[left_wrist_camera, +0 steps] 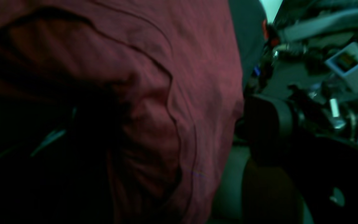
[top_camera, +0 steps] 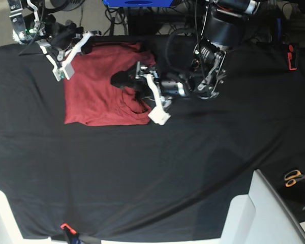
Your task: Fold the T-shirt properly
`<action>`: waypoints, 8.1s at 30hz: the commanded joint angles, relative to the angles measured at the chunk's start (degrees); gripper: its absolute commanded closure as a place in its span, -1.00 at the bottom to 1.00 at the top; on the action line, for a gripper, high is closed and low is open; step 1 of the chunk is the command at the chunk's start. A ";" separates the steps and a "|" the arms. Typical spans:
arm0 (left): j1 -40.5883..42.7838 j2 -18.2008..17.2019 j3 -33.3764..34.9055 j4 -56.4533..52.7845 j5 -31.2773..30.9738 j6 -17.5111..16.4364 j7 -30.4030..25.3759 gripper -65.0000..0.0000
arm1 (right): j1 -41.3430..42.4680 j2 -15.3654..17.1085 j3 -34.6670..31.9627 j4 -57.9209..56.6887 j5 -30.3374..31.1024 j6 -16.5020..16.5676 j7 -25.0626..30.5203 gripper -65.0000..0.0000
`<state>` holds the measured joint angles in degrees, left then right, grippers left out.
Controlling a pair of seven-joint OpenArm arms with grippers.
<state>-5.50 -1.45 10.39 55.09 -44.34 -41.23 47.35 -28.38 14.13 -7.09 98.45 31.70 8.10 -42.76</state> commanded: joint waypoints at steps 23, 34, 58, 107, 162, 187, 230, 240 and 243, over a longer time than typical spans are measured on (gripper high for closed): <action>-1.32 0.53 3.19 0.25 1.57 1.23 2.54 1.00 | 1.17 0.42 0.37 0.58 0.78 0.39 0.79 0.98; -3.43 0.35 3.01 10.18 1.92 1.23 13.97 1.00 | 1.17 0.42 0.37 0.58 0.78 0.39 0.79 0.98; -11.95 -15.21 22.09 11.15 2.89 1.23 14.14 1.00 | 1.17 0.42 0.37 0.58 0.78 0.39 0.79 0.98; -24.61 -0.61 70.53 13.44 66.53 1.23 -1.59 1.00 | 5.22 -0.11 13.82 0.58 0.78 0.12 0.35 0.98; -27.60 1.85 65.61 5.96 66.36 1.23 -9.42 1.00 | 6.10 -1.78 19.18 -4.87 0.87 0.12 0.61 0.98; -32.88 1.32 52.95 22.05 66.18 1.23 0.08 -1.00 | 6.27 -1.78 18.83 -4.87 0.87 0.12 0.70 0.98; 8.71 -6.41 36.42 47.46 76.64 1.23 0.52 1.00 | 4.69 1.91 14.87 -0.04 0.78 0.47 0.79 0.98; 12.75 -8.17 36.68 43.06 76.82 1.23 0.69 1.00 | 4.69 1.91 14.96 -0.04 0.78 0.47 0.79 0.98; 13.63 -9.40 36.68 43.06 76.73 2.33 0.69 1.00 | 4.69 1.91 14.96 -0.04 0.78 0.47 0.79 0.98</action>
<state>8.19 -11.11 47.03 97.23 32.14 -39.24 48.25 -23.86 15.35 7.49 97.58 31.94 8.38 -42.85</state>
